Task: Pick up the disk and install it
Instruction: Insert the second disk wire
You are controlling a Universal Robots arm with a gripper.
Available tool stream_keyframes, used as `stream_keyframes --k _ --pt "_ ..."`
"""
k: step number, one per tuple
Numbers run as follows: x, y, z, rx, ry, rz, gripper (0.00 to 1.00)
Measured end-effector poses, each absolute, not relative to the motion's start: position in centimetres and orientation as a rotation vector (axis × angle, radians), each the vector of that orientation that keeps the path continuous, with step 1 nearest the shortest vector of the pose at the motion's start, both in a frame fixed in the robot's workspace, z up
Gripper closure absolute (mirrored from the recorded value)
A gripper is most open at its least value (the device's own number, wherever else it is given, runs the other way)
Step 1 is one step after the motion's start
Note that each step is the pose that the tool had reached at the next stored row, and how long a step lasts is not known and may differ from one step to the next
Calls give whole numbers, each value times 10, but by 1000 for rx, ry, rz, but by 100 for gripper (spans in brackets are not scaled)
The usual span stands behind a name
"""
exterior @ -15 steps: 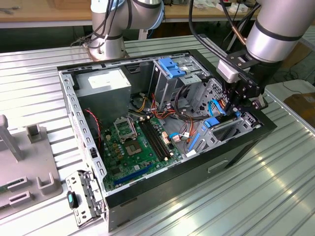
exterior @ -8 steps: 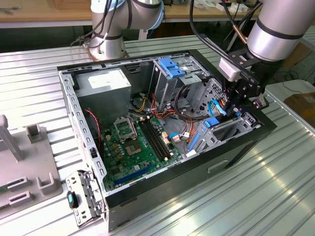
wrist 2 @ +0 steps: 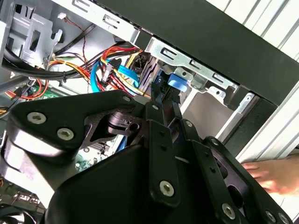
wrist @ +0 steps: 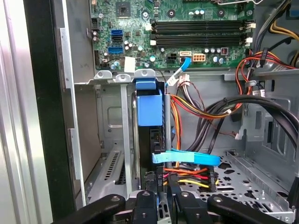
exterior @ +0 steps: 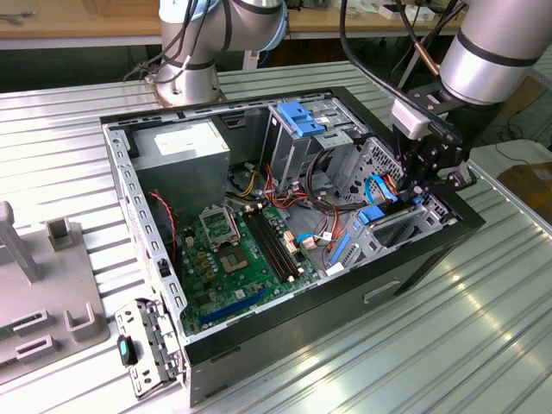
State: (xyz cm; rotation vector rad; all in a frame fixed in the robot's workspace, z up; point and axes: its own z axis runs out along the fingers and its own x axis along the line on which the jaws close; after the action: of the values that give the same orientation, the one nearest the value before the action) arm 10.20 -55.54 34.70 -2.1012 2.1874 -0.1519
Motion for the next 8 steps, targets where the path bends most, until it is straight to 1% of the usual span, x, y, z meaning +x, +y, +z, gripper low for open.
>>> stream_keyframes --k 8 --pt "97 -549 350 -2100 2186 -149 76"
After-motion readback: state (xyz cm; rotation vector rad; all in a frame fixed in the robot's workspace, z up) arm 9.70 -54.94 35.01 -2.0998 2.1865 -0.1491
